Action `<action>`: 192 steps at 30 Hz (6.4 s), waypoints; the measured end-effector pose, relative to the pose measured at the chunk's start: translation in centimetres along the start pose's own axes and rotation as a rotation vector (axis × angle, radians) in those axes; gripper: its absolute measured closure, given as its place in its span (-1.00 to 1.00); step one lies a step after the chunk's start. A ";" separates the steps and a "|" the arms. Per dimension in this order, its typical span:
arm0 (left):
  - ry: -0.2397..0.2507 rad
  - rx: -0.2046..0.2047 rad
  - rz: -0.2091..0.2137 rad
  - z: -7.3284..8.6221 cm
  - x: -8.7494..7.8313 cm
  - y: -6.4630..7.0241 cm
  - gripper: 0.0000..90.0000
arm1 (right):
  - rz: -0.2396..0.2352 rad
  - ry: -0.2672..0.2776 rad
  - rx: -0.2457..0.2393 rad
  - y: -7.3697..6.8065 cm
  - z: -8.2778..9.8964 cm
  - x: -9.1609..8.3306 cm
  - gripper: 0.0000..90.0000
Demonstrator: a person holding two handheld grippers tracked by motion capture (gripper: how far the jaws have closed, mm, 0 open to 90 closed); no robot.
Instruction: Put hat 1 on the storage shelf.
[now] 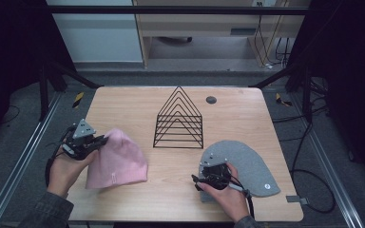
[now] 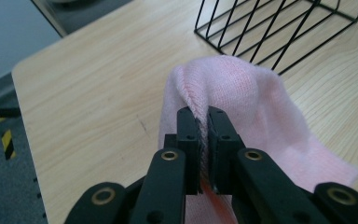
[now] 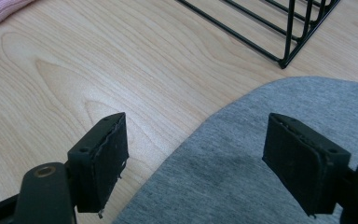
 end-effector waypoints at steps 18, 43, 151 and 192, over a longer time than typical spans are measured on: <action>0.117 0.116 -0.005 -5.7 -4.1 1.7 0.88 | 0.007 0.127 -0.064 -1.3 -3.8 -2.5 -0.38; 0.235 0.176 0.045 -15.6 -6.4 2.7 0.88 | -0.091 0.257 -0.129 -3.0 -15.1 -4.8 0.09; 0.339 0.124 0.177 -24.3 6.4 3.6 0.85 | 0.042 0.200 -0.136 10.5 -20.2 -3.6 0.84; 0.316 0.175 0.198 -21.5 7.7 4.8 0.84 | 0.006 0.187 -0.129 10.0 -16.8 -1.9 0.84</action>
Point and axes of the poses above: each handheld gripper's, and its own axes: x roughly forward along the jaws, z roughly out of its underside, y roughly to its right, the point moved 3 cm from there along x, roughly forward along the jaws, and after that the axes turned 4 degrees about y, right-handed, at the moved point
